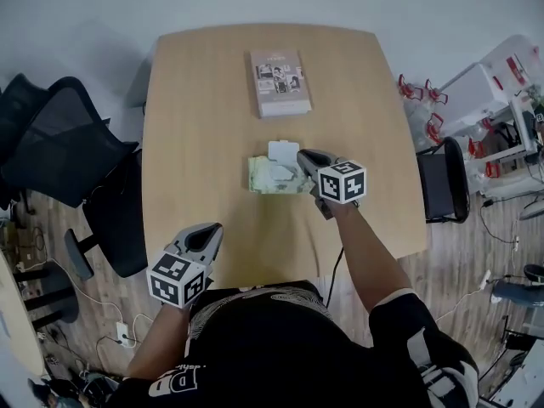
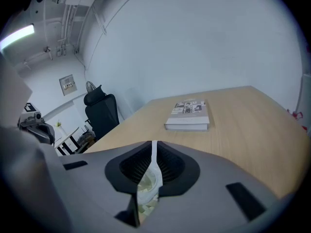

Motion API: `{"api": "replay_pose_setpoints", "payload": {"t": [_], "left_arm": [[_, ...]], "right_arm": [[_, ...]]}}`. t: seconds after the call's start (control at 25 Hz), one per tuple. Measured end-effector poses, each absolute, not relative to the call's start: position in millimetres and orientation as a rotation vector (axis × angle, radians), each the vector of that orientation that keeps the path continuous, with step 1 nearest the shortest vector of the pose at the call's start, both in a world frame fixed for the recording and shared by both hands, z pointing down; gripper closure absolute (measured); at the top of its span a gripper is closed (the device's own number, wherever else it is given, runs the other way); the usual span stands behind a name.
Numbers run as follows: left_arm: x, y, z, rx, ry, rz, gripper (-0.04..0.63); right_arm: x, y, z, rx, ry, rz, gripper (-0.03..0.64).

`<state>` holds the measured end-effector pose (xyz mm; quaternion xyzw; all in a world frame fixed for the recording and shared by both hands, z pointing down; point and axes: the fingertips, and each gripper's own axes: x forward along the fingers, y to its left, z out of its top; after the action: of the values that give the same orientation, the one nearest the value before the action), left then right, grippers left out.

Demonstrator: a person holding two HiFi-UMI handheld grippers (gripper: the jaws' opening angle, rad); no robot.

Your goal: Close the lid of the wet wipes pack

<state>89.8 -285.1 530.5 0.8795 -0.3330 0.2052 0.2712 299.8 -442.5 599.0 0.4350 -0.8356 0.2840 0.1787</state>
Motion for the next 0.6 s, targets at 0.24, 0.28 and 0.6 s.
{"api": "replay_pose_setpoints", "payload": {"t": [0.24,0.28,0.6], "left_arm": [[90,-288,536,2.327,-0.930,0.563,0.577],[90,-288,537,2.319,-0.932,0.567,0.577],[90,-286,543,2.260,-0.937,0.554,0.577]], "right_arm": [[307,-473,626,1.210,-2.325,0.832,0.561],[309,-477,630,1.211,-2.318,0.845,0.555],[316,-495,665,1.156,-2.293,1.072,0.491]]}}
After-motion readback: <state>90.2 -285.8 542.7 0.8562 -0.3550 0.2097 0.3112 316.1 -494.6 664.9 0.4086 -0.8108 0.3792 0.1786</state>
